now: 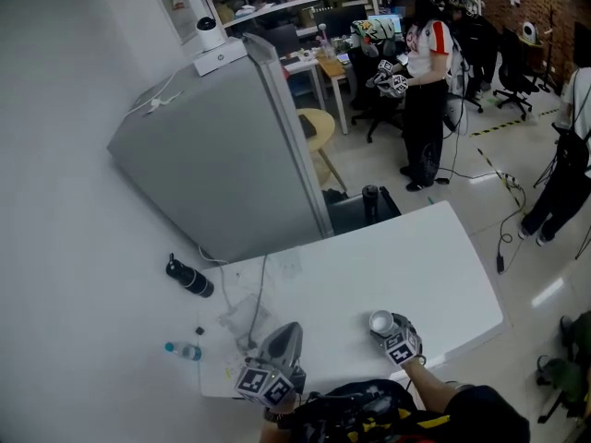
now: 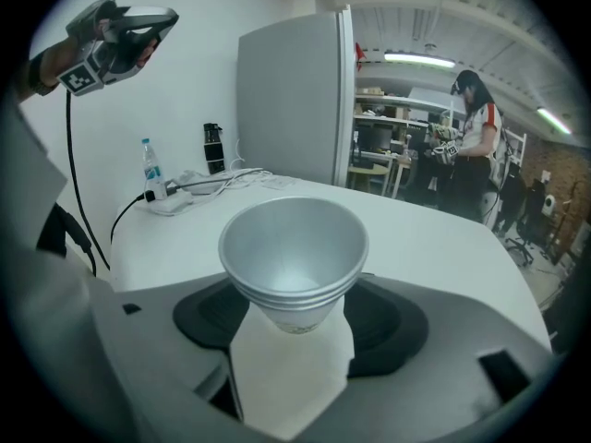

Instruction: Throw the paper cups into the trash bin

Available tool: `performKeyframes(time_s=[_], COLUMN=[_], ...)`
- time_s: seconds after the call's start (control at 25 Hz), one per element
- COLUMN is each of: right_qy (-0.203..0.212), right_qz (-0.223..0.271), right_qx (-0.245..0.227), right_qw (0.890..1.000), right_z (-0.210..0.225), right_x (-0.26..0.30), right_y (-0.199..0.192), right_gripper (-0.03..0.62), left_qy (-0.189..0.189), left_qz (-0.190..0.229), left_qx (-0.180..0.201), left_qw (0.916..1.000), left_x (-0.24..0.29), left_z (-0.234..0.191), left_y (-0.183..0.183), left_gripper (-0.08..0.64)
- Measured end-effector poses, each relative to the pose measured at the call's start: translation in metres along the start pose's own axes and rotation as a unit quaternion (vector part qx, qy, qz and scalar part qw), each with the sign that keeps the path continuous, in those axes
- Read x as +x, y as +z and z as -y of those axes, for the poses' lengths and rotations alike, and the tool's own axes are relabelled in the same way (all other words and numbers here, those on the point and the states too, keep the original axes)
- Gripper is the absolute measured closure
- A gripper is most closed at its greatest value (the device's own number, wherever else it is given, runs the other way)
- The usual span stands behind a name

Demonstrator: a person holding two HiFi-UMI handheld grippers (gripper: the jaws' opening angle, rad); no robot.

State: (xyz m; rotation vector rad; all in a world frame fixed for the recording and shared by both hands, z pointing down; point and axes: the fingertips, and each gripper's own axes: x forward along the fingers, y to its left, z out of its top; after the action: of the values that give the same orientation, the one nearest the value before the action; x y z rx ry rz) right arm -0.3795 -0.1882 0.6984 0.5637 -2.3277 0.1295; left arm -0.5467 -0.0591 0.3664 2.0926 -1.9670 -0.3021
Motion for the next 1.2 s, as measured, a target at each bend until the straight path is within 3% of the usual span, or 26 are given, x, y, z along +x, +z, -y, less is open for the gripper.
performKeyframes(time_s=[0.28, 0.8, 1.2], right_qy=[0.036, 0.065, 0.066], right_qz=[0.046, 0.185, 0.250], right_qx=[0.021, 0.035, 0.065], right_qw=[0.998, 0.980, 0.964], right_z=[-0.016, -0.019, -0.017], right_x=[-0.020, -0.114, -0.194], right_y=[0.043, 0.181, 0.222], right_gripper=[0.262, 0.264, 0.262], left_qy=[-0.011, -0.048, -0.107], left_qz=[-0.001, -0.002, -0.035], left_qx=[-0.009, -0.019, -0.025], left_qw=[0.9999, 0.9987, 0.9933], left_x=[0.004, 0.015, 0.022], left_z=[0.010, 0.026, 0.054], left_y=[-0.005, -0.014, -0.030], left_gripper=[0.557, 0.557, 0.557])
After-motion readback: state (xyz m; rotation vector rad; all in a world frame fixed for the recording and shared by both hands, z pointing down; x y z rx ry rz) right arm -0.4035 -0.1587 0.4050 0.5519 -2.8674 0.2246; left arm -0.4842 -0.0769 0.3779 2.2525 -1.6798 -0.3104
